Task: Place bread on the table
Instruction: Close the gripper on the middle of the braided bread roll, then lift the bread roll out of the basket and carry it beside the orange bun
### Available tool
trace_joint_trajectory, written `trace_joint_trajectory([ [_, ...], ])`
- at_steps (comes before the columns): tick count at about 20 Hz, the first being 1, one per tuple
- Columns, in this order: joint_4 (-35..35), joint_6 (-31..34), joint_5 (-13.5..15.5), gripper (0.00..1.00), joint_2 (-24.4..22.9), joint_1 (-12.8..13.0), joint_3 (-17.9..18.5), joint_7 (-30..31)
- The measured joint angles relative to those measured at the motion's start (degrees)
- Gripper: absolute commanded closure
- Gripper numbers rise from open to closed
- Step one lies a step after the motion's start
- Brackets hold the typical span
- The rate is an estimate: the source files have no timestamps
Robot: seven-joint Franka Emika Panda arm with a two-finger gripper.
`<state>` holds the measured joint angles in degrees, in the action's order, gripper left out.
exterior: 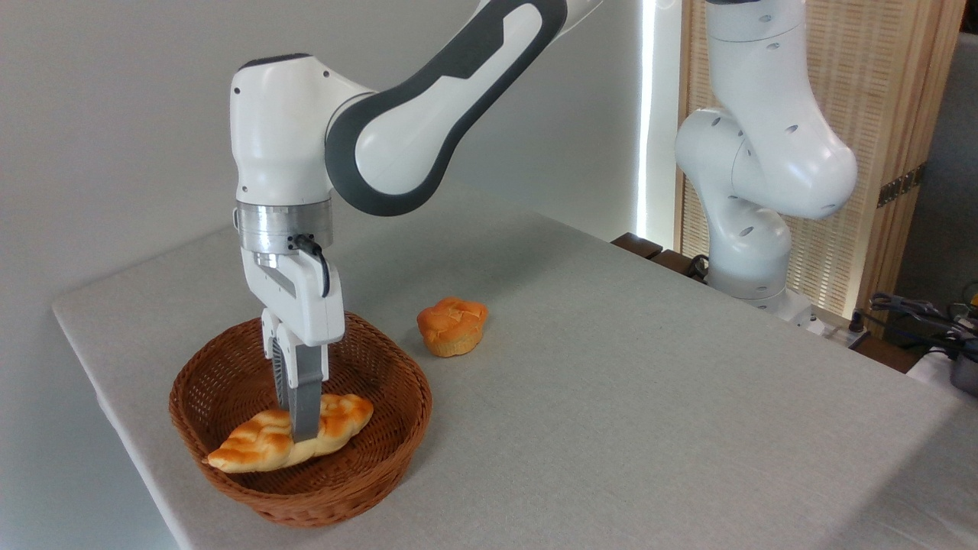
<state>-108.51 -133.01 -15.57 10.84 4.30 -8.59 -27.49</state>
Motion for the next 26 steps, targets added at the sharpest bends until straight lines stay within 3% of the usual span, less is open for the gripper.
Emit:
trace_joint_trajectory([
  [6,5.4,9.1,14.0,0.78,-4.1,-0.7,0.4,0.1],
  [9,5.7,14.2,20.8,0.74,-8.3,-1.7,3.0,-0.2],
  [11,4.5,19.4,21.7,0.74,-10.9,-2.1,4.1,-2.3],
  [14,-2.5,23.5,21.7,0.74,-16.2,-2.1,5.5,-12.4],
  [18,-13.2,27.6,21.0,0.72,-25.1,-2.2,11.8,-25.9],
  [20,-15.7,30.9,18.7,0.62,-27.6,-2.4,13.6,-30.6],
  [21,-16.8,31.6,17.6,0.5,-28.1,-2.4,13.7,-31.3],
  [22,-17.7,31.8,17.1,0.29,-28.3,-2.2,13.6,-31.5],
  [24,-19.3,31.7,16.7,0.22,-27.9,-1.5,13.4,-31.6],
  [26,-20.0,31.6,16.7,0.22,-27.1,-0.7,13.3,-31.6],
])
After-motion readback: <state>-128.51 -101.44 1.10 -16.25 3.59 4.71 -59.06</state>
